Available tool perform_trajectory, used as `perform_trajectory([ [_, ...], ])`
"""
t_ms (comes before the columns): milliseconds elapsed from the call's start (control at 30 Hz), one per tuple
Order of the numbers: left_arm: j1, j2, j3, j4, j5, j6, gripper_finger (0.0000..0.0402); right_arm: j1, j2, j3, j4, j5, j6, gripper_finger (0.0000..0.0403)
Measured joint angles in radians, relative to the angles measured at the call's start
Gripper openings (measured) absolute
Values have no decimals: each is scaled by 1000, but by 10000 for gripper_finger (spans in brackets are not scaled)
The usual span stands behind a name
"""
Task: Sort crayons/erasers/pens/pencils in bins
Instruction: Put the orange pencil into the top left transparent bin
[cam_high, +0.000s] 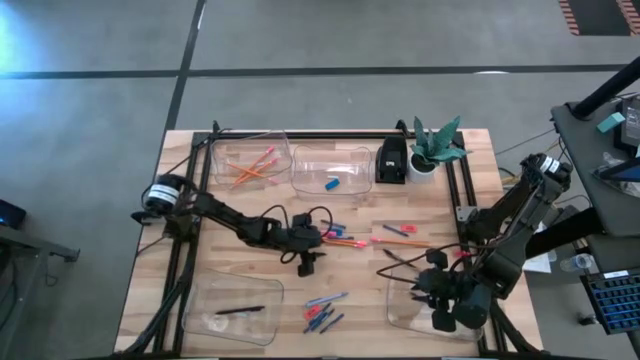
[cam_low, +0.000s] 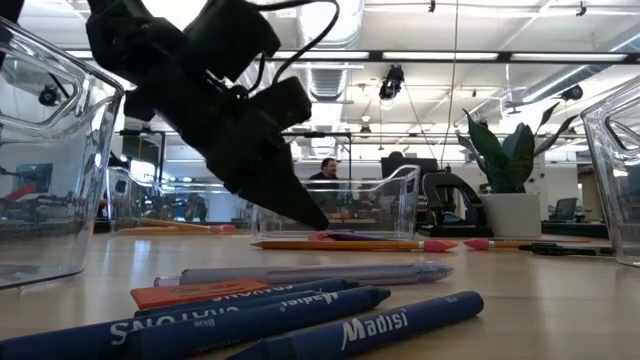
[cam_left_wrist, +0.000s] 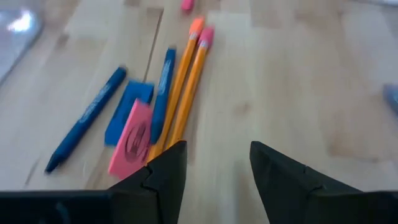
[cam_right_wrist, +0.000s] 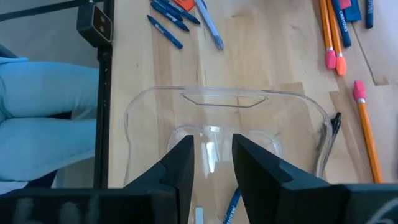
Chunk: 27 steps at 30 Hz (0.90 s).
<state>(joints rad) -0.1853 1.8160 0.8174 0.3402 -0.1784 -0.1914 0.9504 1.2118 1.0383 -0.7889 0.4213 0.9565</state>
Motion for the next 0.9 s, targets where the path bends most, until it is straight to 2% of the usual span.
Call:
perform_trajectory([
  [367,4,12,-7,-11,-59,19,164,0,0,-16,1,1,2,95],
  [633,4,37,-8,-16,-57,13,164,0,0,-18,1,0,5,97],
  [767,5,37,-8,-16,-4,-13,164,0,0,-18,1,0,13,95],
  [900,2,37,-8,-14,-6,-12,164,0,0,-18,1,0,3,93],
])
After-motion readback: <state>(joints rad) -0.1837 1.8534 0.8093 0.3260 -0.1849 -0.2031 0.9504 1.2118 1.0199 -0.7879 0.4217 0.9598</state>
